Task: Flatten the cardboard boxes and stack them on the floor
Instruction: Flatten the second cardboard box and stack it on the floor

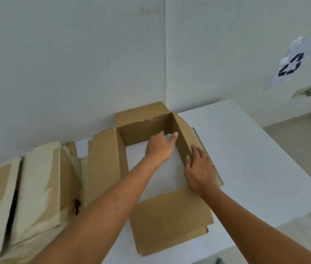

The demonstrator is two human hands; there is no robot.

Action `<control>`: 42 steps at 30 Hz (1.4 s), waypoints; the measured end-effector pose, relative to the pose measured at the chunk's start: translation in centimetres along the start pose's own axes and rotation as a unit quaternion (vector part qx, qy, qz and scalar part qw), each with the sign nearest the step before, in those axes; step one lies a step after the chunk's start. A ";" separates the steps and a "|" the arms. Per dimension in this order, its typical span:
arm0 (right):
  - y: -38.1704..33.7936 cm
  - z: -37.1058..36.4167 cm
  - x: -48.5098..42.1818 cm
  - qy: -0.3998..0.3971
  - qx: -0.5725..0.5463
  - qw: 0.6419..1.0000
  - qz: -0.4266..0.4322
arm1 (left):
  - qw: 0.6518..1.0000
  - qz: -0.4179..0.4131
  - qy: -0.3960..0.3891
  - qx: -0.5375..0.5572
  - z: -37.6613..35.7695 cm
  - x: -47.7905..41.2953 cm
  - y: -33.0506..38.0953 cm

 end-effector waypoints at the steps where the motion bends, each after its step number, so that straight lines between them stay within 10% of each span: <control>1: 0.2 0.2 0.1 0.001 -0.049 0.999 -0.010 | 0.998 0.030 -0.045 0.017 -1.7 1.1 0.9; 6: 2.9 0.8 -1.0 0.029 -0.311 0.939 -0.143 | 0.987 0.110 -0.083 0.084 -6.7 3.5 4.2; 16: 12.9 -4.2 -2.5 -0.092 -0.012 0.965 -0.245 | 0.991 0.113 -0.062 0.040 -7.4 2.9 3.3; 23: 11.9 -4.0 -3.7 -0.105 -0.076 0.977 -0.167 | 0.992 0.102 -0.058 0.050 -7.6 2.9 3.1; 42: 5.1 19.0 -7.1 0.190 0.020 0.981 0.043 | 0.956 0.017 -0.017 0.291 -0.3 1.1 14.5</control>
Point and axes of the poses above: each hand's wrist, its own x-axis away from the middle knuckle, its own z-axis out of the back of the hand, y = z × x, the point moved 7 cm from there along -x, towards the middle knuckle, and after that the axes turned 5 degrees about y, right-handed, at the moved point
